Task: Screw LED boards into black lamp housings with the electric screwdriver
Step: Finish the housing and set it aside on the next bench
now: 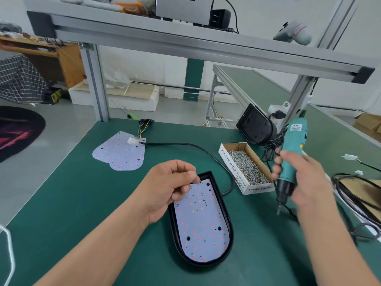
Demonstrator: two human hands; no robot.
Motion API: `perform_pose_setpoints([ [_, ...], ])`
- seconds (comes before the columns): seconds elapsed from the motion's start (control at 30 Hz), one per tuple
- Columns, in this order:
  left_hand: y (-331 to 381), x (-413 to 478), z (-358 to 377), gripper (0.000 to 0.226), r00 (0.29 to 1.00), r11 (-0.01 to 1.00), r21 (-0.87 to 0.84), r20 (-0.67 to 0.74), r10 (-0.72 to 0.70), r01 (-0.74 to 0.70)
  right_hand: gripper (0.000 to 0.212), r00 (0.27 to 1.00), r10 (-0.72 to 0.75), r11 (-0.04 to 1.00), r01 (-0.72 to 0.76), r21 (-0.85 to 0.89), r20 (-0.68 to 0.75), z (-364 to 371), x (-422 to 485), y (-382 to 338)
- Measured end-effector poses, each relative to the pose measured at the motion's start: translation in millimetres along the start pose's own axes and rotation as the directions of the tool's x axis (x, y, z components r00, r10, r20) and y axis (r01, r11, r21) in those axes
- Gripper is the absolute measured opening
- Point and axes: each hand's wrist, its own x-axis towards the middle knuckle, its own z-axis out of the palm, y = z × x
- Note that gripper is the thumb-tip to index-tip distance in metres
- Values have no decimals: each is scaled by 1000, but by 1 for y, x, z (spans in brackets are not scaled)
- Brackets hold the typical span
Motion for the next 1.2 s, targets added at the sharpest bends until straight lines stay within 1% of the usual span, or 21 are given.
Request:
perform_pose_setpoints([
  [0.07,-1,-1,2,11,1000,1000,31,7,7,-7,10,1000,22,978,-24,206,15,25,-9,0],
  [0.13,-2,-3,4,13,1000,999,50,26,7,-8,12,999,27,930,-31,367,17,49,-18,-2],
  [0.23,-3,-4,7,12,998,996,88,55,2,-7,26,1000,0,864,-12,503,22,80,-29,-6],
  [0.27,-4,-4,8,12,998,995,97,62,3,-9,27,1000,-4,843,-11,539,26,90,-32,-7],
  [0.33,-5,-5,10,12,997,994,107,78,12,-20,20,1000,-9,808,-9,590,27,108,-34,-7],
  [0.4,-6,-7,12,13,994,993,110,107,24,-36,14,999,-24,792,4,611,25,122,-35,-5],
  [0.5,-7,-8,15,14,990,992,118,137,30,-47,10,997,-67,787,25,617,45,129,-39,3],
  [0.8,-9,-10,17,15,989,986,159,144,29,-52,12,988,-123,768,37,639,90,124,-42,10],
  [1.03,-9,-11,18,14,989,983,176,142,30,-55,13,985,-137,783,43,620,103,123,-42,11],
  [1.2,-10,-11,20,14,991,965,240,102,82,-104,14,981,-162,801,66,596,110,123,-42,14],
])
